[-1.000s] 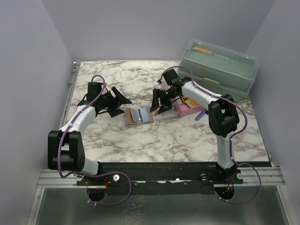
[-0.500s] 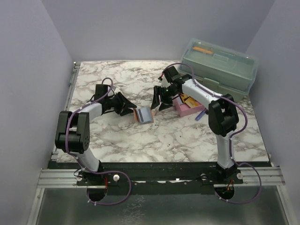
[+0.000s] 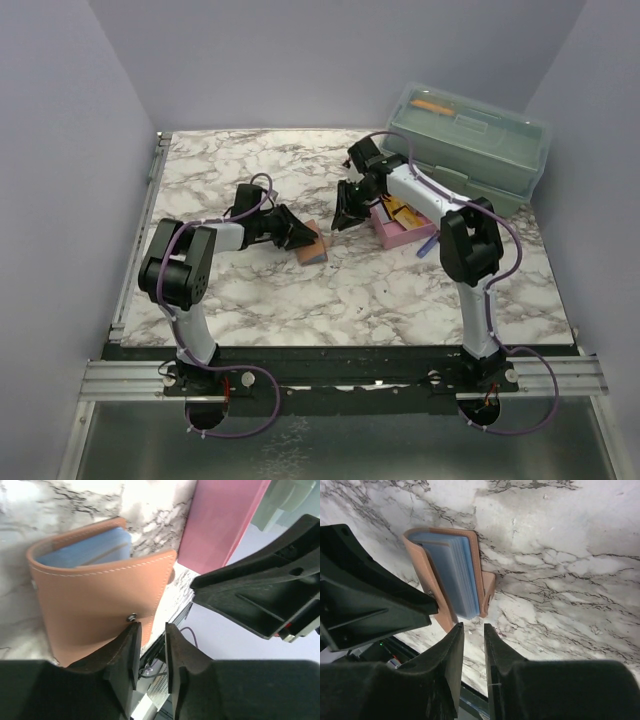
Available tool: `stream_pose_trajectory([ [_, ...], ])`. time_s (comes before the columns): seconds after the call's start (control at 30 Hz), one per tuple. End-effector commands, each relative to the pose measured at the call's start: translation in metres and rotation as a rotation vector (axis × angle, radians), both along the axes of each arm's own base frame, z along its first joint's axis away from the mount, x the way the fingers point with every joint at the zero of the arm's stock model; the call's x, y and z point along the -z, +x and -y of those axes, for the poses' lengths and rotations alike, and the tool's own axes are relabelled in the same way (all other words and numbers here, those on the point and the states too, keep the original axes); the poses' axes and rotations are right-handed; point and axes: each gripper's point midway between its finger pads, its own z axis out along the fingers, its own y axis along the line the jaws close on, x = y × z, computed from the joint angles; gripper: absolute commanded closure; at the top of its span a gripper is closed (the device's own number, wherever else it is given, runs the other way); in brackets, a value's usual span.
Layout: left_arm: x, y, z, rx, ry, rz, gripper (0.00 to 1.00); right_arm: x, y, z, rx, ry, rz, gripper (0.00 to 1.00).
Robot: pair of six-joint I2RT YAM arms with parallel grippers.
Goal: Put the credit cards into the card holder
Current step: Pick up the credit card from the storage box.
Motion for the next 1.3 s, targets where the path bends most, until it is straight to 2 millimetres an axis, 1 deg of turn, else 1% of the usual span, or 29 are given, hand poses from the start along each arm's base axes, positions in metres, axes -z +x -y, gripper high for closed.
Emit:
stream_pose_trajectory([
  [0.0,0.011,0.009,-0.003,-0.022,0.020,0.005,0.71,0.016,0.001,0.002,-0.003,-0.015,-0.026,0.75],
  [0.07,0.017,0.009,-0.004,-0.032,0.043,-0.008,0.73,0.016,0.001,-0.001,-0.019,0.006,-0.024,0.73],
  [0.17,0.037,0.006,-0.009,-0.025,0.111,-0.052,0.79,0.021,-0.002,-0.003,-0.032,0.017,-0.042,0.69],
  [0.23,0.047,0.003,-0.013,-0.021,0.147,-0.080,0.81,0.024,-0.004,-0.004,-0.037,0.023,-0.053,0.68],
  [0.33,0.056,0.000,-0.016,-0.020,0.175,-0.104,0.86,0.029,-0.005,-0.003,-0.042,0.023,-0.058,0.69],
  [0.53,0.067,-0.006,-0.020,-0.015,0.217,-0.144,0.94,0.035,0.000,-0.002,-0.038,-0.001,-0.046,0.77],
  [0.63,0.069,-0.008,-0.022,-0.011,0.228,-0.152,0.98,0.035,0.004,-0.001,-0.034,-0.012,-0.032,0.84],
  [0.8,0.071,-0.011,-0.021,0.003,0.237,-0.157,0.99,0.040,0.007,-0.003,-0.044,-0.013,-0.032,0.84],
  [0.83,0.071,-0.012,-0.021,0.004,0.238,-0.156,0.99,0.040,0.007,-0.002,-0.047,-0.014,-0.033,0.86],
  [0.93,0.069,-0.010,-0.019,0.010,0.236,-0.150,0.99,0.038,0.009,-0.002,-0.050,-0.015,-0.020,0.99],
  [1.0,0.062,-0.007,-0.017,0.015,0.224,-0.137,0.98,0.033,0.009,-0.005,-0.074,0.007,-0.002,1.00],
  [1.13,0.032,0.004,-0.014,0.017,0.191,-0.088,0.89,0.027,0.007,-0.004,-0.097,0.027,0.038,1.00],
  [1.2,0.017,0.009,-0.016,0.001,0.184,-0.059,0.87,0.027,0.003,-0.004,-0.105,0.036,0.034,1.00],
  [1.27,0.007,0.013,-0.022,-0.017,0.179,-0.042,0.87,0.027,-0.001,-0.007,-0.122,0.060,0.015,1.00],
])
